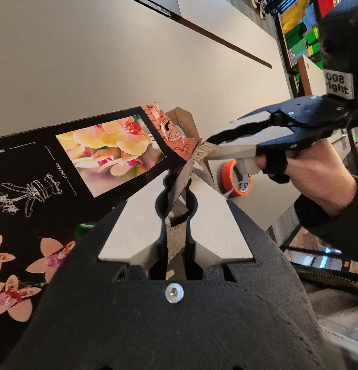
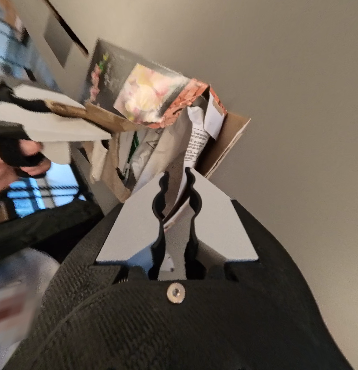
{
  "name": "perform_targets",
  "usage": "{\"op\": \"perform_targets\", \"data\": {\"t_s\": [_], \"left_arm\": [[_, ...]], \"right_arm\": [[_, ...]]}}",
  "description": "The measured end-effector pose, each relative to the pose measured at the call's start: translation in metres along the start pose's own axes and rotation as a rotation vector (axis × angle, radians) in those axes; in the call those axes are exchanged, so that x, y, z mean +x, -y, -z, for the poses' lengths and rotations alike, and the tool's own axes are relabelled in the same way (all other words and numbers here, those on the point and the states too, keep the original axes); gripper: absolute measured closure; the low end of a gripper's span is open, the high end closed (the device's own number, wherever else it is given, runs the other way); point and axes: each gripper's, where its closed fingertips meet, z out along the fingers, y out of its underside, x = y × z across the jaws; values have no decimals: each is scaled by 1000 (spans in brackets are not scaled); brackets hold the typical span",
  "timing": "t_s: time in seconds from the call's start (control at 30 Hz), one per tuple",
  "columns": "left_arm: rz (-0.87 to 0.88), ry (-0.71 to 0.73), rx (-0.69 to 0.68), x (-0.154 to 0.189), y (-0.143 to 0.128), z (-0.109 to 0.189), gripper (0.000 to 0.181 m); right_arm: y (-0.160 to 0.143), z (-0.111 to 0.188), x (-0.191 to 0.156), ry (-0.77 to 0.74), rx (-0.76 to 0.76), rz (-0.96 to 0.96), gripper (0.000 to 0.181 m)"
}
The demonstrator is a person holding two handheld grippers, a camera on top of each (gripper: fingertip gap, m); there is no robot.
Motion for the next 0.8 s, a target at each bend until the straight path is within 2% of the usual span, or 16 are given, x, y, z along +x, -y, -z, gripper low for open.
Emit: {"op": "perform_targets", "data": {"t_s": [0.07,0.13,0.17,0.37,0.47,0.53,0.6,0.8], "left_arm": [[-7,-11,-8,4,-2,2,174],[-11,-25,-19,8,-5,3,175],[-12,-27,-25,10,-7,4,175],[38,-48,-30,11,-14,8,175],[24,-53,-44,13,-19,6,175],[30,-63,-47,16,-21,6,175],[31,-69,-60,16,-24,4,175],[37,-103,-55,15,-24,5,177]], "right_arm": [[-4,-7,-4,-7,-46,89,150],[-8,-15,-13,17,-80,144,115],[-13,-18,-17,27,-110,160,106],[-38,-16,-36,54,-185,255,79],[-42,-23,-35,12,-199,211,86],[-46,-34,-34,6,-224,149,97],[-42,-43,-38,30,-202,100,114],[-26,-51,-53,160,-99,-85,139]]}}
